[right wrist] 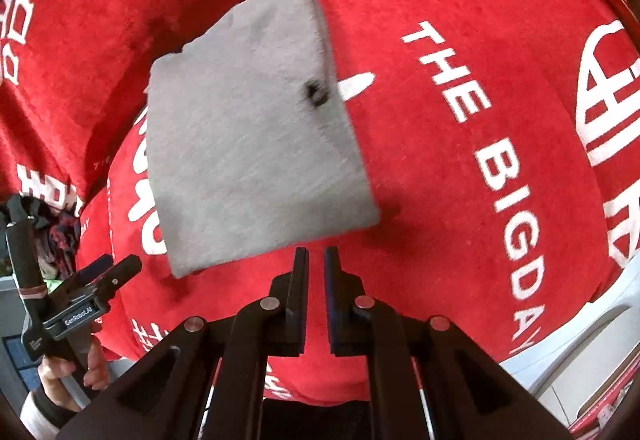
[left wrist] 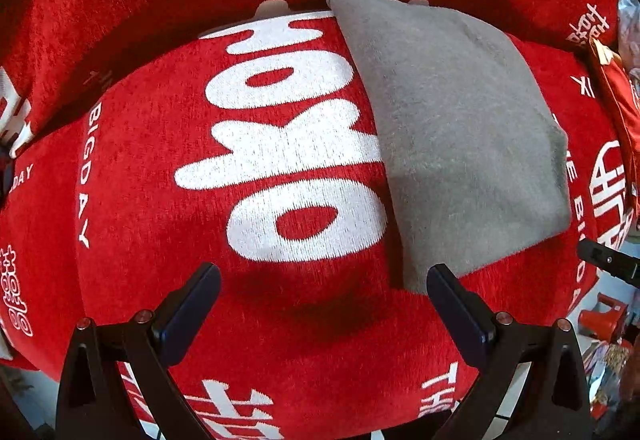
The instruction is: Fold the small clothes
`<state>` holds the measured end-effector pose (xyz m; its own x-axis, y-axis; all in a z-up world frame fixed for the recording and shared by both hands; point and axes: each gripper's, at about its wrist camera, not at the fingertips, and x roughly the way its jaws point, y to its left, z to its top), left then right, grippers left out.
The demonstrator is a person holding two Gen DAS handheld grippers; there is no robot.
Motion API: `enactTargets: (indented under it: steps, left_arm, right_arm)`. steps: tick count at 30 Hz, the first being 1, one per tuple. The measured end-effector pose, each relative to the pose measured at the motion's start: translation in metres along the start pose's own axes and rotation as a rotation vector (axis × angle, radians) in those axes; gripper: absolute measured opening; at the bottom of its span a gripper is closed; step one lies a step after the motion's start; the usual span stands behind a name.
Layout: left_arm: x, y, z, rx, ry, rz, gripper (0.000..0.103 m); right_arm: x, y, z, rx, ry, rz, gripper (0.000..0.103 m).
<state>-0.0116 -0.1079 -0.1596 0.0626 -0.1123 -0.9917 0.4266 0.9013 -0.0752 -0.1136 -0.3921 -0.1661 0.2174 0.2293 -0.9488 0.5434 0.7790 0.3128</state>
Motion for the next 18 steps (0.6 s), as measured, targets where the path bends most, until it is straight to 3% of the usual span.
enactTargets:
  steps: [10, 12, 13, 18]
  left_arm:
    - [-0.009, 0.009, 0.001, -0.033, -0.06, -0.034, 0.103]
    - [-0.01, 0.01, 0.004, -0.049, -0.072, -0.043, 0.103]
    - [-0.01, 0.011, 0.007, -0.055, -0.073, -0.053, 0.103]
    - [0.001, 0.012, 0.029, -0.117, -0.014, -0.067, 0.103]
  right_arm:
    - [-0.001, 0.022, -0.004, -0.023, -0.047, 0.035, 0.011]
    - [-0.001, 0.023, 0.0, -0.034, -0.047, 0.034, 0.035]
    - [-0.001, 0.024, 0.004, -0.038, -0.045, 0.036, 0.056]
    - [-0.004, 0.02, 0.027, -0.082, -0.04, 0.047, 0.06]
